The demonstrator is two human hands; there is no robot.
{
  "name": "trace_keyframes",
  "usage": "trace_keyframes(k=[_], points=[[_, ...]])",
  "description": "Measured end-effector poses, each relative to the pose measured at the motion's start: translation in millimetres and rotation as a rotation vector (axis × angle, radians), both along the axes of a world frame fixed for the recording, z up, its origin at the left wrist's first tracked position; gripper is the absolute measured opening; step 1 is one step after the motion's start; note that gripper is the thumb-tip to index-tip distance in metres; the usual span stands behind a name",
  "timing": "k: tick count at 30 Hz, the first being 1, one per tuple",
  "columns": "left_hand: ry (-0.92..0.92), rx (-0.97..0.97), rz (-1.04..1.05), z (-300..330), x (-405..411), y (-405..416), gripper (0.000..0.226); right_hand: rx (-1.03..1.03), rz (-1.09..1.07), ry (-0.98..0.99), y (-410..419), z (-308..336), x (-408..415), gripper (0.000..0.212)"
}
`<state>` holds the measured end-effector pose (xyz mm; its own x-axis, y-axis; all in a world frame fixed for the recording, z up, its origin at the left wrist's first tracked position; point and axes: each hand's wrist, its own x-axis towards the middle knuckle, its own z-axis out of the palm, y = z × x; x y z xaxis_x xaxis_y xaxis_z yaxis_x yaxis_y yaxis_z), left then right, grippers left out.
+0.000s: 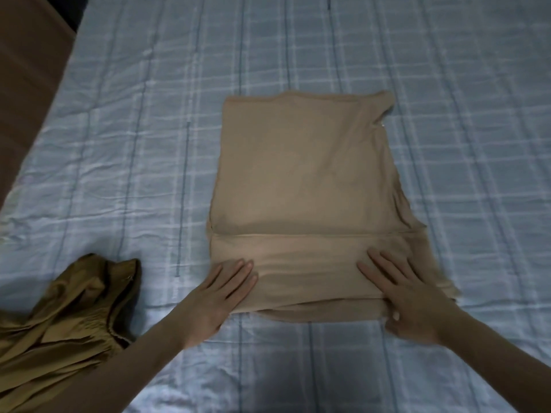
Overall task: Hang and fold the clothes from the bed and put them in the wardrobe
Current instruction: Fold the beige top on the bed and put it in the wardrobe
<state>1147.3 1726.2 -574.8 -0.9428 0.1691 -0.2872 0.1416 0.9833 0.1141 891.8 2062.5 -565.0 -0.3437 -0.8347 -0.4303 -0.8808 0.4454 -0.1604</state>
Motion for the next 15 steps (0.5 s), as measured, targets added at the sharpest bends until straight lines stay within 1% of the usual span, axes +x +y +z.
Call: trace_keyframes(k=[1,2,4,6,7,9,11,12,13,14,15], points=[[0.019,0.003,-0.008,-1,0,1,0.104,0.037,0.032,0.013,3,-3,-2,0.111],[0.037,0.007,-0.019,-1,0,1,0.103,0.024,0.055,0.040,4,-4,-5,0.110],[0.036,-0.016,-0.060,0,2,-2,0.093,-0.031,0.079,0.093,2,-1,-8,0.093],[0.052,-0.040,-0.121,1,8,-2,0.070,-0.019,0.097,0.125,-2,1,-5,0.077],[0.045,-0.061,-0.136,3,10,0,0.066,0.004,0.110,0.138,-2,1,-1,0.071],[-0.011,-0.086,-0.163,7,12,4,0.070,0.043,0.166,0.143,1,1,7,0.067],[-0.082,-0.028,-0.134,16,6,2,0.071,0.125,0.194,0.097,2,9,6,0.073],[-0.094,0.037,-0.104,22,-3,-1,0.064,0.151,0.191,0.033,-3,18,3,0.076],[-0.083,0.112,-0.060,28,-17,-6,0.050,0.147,0.170,-0.011,-9,26,0,0.072],[-0.060,0.174,-0.025,34,-35,-11,0.034,0.100,0.135,-0.036,-19,35,-4,0.058],[-0.043,0.220,0.004,38,-57,-17,0.025,0.049,0.070,-0.088,-32,44,-12,0.044]])
